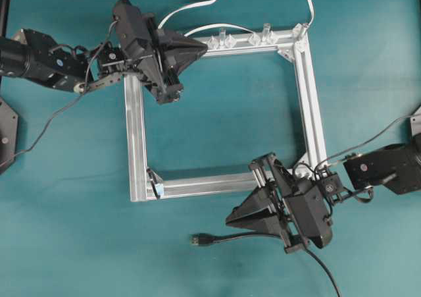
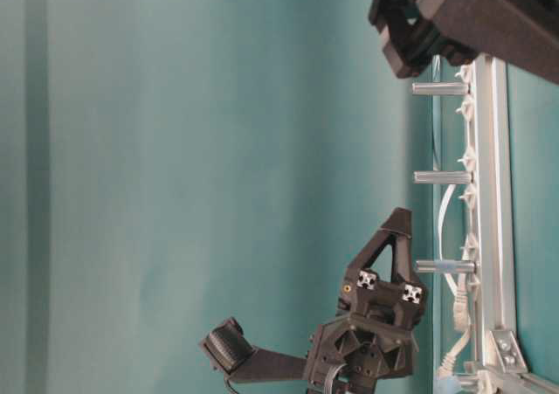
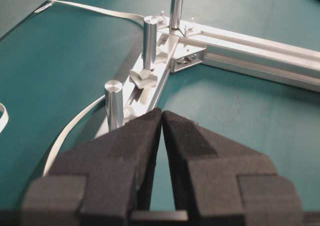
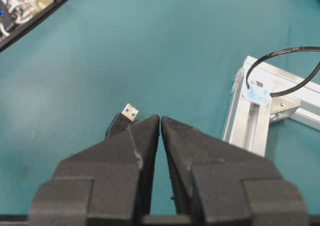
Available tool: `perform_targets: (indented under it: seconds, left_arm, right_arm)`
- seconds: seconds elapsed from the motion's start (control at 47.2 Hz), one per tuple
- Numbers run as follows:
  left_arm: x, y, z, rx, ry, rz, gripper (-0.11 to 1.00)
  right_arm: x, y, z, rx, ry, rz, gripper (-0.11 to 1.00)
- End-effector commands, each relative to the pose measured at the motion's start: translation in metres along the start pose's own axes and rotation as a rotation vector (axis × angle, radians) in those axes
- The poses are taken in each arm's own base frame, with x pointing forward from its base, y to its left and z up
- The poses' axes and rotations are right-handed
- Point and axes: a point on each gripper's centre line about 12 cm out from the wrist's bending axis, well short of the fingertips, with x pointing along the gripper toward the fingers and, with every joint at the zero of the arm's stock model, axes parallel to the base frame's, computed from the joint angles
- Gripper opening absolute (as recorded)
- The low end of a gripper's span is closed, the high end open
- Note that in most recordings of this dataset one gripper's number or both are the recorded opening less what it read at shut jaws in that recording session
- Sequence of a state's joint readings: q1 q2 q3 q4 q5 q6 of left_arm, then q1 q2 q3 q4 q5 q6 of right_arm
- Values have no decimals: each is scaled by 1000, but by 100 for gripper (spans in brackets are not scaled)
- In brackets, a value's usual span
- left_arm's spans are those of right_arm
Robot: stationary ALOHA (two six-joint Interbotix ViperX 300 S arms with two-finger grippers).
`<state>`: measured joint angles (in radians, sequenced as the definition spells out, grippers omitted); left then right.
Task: Insert the wire through the string loop located on the left side.
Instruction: 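Open both grippers and move the right gripper toward the black USB plug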
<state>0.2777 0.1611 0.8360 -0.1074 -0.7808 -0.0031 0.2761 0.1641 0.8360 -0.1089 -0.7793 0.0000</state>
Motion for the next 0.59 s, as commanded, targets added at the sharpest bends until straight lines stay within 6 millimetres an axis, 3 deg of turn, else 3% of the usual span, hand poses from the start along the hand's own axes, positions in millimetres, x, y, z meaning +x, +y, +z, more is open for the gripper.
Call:
perform_targets:
  seconds: [0.0, 0.042, 0.106, 0.17, 0.424, 0.572]
  left_arm:
    - [0, -5, 23, 17, -20, -28, 15]
    - [0, -5, 25, 24, 8, -28, 13]
    - [0, -6, 26, 34, 55, -33, 1]
    - [-1, -6, 26, 35, 95, -35, 0]
    - [-10, -19, 41, 40, 69, -66, 0]
    - [-15, -19, 41, 33, 97, -68, 0]
  right_arm:
    - [2, -3, 8, 6, -26, -10, 20]
    - [3, -4, 7, 11, -16, -16, 18]
    - [4, -5, 8, 14, -13, -20, 5]
    - [4, -5, 9, 14, -13, -20, 0]
    - [5, -5, 11, 67, -17, -21, 0]
    - [6, -6, 9, 153, 10, -24, 0]
